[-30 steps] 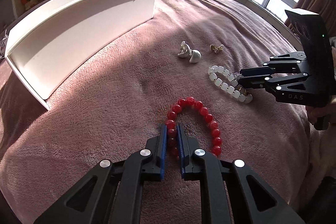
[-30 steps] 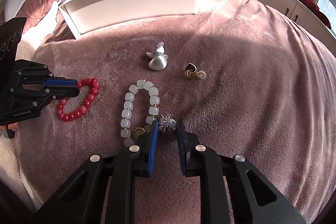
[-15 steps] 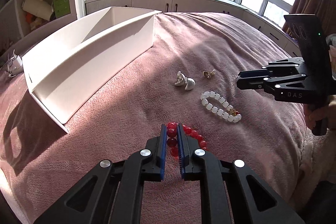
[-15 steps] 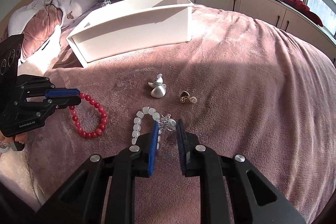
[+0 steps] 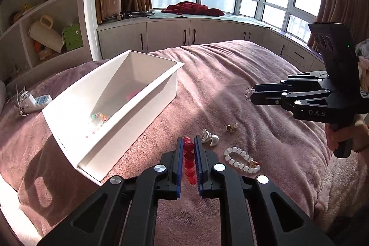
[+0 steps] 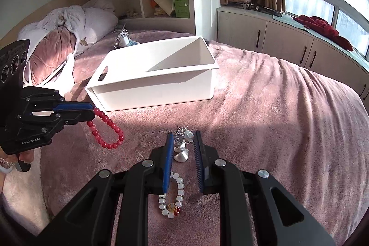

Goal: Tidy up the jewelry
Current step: 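Carry the red bracelet and silver charm over the white box, then open both tools to release the red bracelet and charm into the box, then withdraw both open tools from the box toward the white bead bracelet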

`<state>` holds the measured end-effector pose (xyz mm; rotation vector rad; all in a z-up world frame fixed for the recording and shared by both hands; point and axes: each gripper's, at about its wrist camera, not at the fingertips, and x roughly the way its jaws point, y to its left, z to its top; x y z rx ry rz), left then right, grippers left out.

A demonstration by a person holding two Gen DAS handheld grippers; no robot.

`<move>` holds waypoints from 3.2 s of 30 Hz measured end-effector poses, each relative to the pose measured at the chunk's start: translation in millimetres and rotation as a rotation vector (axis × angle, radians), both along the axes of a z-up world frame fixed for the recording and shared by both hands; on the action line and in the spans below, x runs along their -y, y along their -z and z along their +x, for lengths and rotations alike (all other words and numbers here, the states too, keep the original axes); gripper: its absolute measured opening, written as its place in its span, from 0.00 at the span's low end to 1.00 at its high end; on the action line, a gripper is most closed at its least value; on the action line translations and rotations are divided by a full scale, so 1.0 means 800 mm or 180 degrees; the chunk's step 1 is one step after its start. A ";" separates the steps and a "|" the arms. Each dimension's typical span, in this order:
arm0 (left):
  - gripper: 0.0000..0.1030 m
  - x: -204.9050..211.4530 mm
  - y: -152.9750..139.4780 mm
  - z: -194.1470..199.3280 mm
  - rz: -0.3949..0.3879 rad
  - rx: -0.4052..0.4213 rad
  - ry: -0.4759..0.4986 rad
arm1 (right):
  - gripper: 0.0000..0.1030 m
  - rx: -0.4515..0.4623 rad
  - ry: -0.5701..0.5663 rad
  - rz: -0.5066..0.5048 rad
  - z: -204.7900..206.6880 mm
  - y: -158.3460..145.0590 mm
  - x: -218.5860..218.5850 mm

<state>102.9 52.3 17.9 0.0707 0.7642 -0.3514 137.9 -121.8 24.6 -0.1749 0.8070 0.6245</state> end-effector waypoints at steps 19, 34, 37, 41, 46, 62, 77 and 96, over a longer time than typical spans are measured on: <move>0.14 -0.088 -0.092 0.108 0.0142 0.0131 -0.0320 | 0.18 0.0207 -0.0060 0.0080 0.114 -0.082 -0.090; 0.14 -0.151 -0.023 0.188 0.0111 -0.0366 -0.0761 | 0.18 -0.0179 -0.0027 -0.0202 0.206 -0.029 -0.172; 0.14 -0.154 -0.009 0.195 0.0133 -0.0437 -0.0807 | 0.18 -0.0245 -0.0015 -0.0292 0.217 -0.012 -0.186; 0.14 -0.155 0.008 0.204 0.0198 -0.0510 -0.0827 | 0.18 -0.0298 0.0015 -0.0420 0.229 0.008 -0.202; 0.14 -0.161 0.026 0.210 0.0140 -0.0600 -0.0901 | 0.18 -0.0419 0.0042 -0.0540 0.239 0.036 -0.212; 0.26 -0.163 0.048 0.207 0.0222 -0.0644 -0.0985 | 0.48 -0.0375 0.0013 -0.0715 0.233 0.070 -0.229; 0.50 -0.134 -0.034 0.165 0.0433 -0.0075 -0.0935 | 0.54 0.0109 0.0044 -0.0420 0.188 -0.013 -0.201; 0.72 -0.073 -0.122 0.051 0.0346 0.0646 -0.0763 | 0.62 0.0602 -0.0017 0.0021 0.072 -0.125 -0.113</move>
